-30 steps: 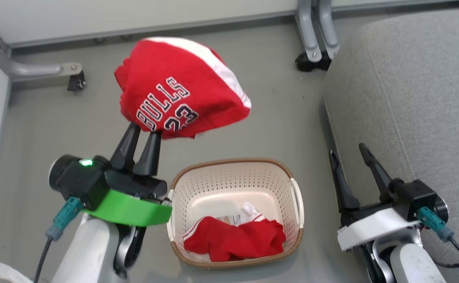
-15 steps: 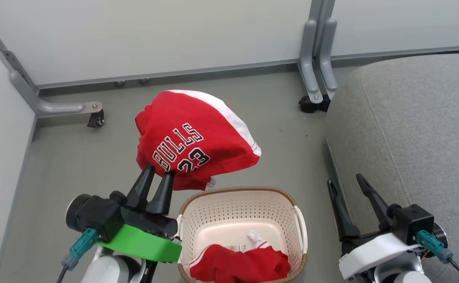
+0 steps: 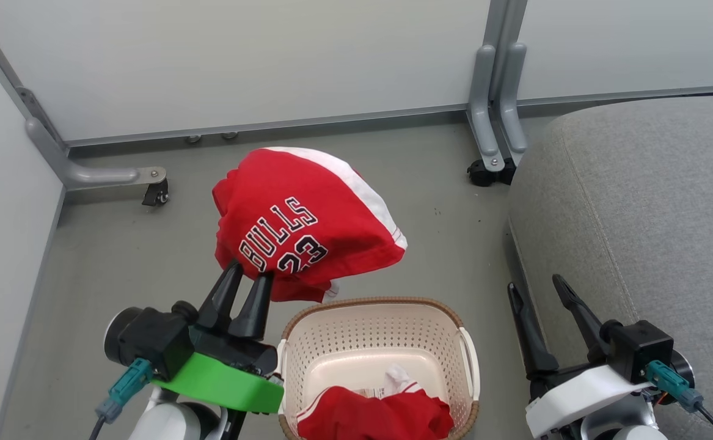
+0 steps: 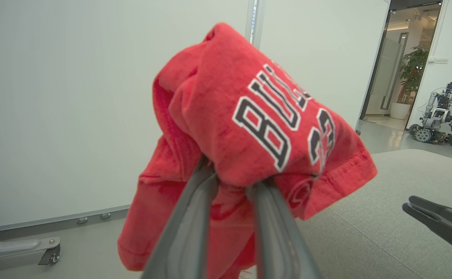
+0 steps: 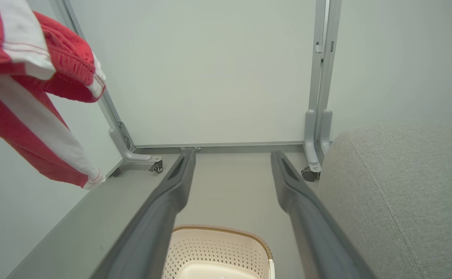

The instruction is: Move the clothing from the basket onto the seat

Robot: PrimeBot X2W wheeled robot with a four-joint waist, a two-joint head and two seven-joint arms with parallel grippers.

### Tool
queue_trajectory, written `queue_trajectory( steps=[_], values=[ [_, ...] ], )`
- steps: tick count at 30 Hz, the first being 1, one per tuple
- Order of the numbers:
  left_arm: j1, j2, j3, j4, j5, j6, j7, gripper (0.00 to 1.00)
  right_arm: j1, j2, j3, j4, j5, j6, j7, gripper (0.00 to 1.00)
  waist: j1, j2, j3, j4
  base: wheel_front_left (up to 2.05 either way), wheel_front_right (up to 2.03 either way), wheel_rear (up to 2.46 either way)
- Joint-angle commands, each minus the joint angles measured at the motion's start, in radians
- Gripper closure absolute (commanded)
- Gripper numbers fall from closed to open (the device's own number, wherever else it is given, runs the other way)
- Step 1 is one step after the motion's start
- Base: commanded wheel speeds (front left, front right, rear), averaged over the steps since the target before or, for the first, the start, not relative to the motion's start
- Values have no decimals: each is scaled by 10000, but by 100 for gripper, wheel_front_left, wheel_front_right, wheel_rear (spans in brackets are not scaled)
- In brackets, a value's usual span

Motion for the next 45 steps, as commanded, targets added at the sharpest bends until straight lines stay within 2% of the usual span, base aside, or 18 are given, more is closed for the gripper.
queue_trajectory(
  steps=[1,6,10,17,21,36,37,38,45],
  values=[
    [117,37,6,-35,0,39,27,100,45,-24,30,1,10,1,2,0,1,0,-14,4,0,0,0],
    [63,44,-61,-17,-47,23,58,100,-118,-23,283,26,-12,1,79,0,1,0,-51,39,0,0,0],
    [-24,-20,-156,-8,-115,-28,54,100,-385,-143,1032,107,21,1,254,0,1,0,-33,129,0,0,0],
    [-324,-76,-426,64,-117,-133,121,100,-1640,-479,3694,735,691,1,349,0,1,0,78,397,0,0,0],
    [-512,-153,-644,147,-126,-195,136,100,-2571,-534,4756,1411,1121,1,114,0,1,0,179,631,0,0,0],
    [-938,-344,-1241,523,-255,-360,-1,100,-5256,-140,6270,4198,2029,-1,-1071,0,1,0,379,1339,0,0,0],
    [-948,-349,-1258,543,-275,-365,-9,100,-5380,-120,6369,4352,2153,1,-1120,67,1,0,385,1360,0,0,0],
    [-960,-355,-1265,552,-286,-366,-17,100,-5477,-106,6425,4472,2228,1,-1186,100,1,0,390,1377,0,0,0],
    [-1000,-322,-1259,601,-317,-328,-90,100,-5890,-37,6784,5018,2680,1,-1518,100,1,0,406,1411,0,0,0]
  ],
)
